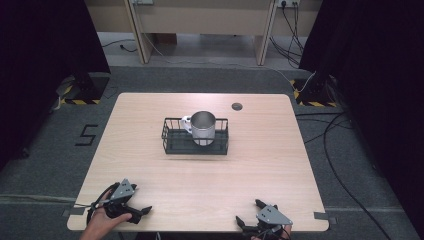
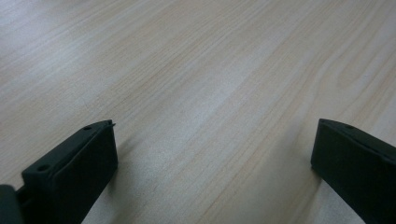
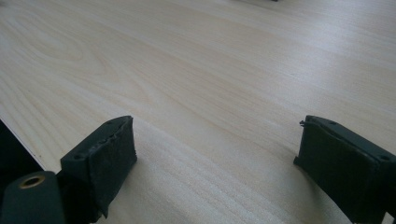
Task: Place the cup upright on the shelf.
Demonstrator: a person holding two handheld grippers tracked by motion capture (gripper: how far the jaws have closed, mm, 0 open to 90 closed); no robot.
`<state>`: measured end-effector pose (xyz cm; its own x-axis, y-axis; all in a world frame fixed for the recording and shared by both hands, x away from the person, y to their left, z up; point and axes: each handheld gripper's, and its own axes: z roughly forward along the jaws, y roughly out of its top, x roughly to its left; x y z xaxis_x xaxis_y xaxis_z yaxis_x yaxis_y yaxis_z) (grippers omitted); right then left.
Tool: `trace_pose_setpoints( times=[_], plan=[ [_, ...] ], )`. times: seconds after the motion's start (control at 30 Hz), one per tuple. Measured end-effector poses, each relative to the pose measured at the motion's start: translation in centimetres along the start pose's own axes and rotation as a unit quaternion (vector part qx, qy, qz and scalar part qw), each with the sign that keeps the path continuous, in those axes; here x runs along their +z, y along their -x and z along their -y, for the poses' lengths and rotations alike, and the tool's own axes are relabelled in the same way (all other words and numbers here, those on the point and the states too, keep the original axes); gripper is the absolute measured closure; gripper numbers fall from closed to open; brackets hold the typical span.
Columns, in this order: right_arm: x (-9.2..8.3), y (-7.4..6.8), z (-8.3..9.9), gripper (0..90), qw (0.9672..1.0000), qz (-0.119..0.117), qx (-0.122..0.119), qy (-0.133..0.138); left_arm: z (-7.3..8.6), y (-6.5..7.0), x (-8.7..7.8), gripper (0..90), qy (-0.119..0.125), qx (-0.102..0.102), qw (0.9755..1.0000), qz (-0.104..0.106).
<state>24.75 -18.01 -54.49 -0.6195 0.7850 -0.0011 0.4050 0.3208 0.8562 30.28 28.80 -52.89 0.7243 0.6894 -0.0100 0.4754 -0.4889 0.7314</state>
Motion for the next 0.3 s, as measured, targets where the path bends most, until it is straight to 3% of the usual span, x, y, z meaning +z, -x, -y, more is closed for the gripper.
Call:
trace_pose_setpoints(
  times=[0.3],
  plan=[
    [0.0, -0.03, -0.03, 11.5, 1.0, 0.0, 0.0, -0.001, 0.0, 0.01, 0.0, 0.0, 0.0, 0.0, 1.0, 0.0]
  ],
)
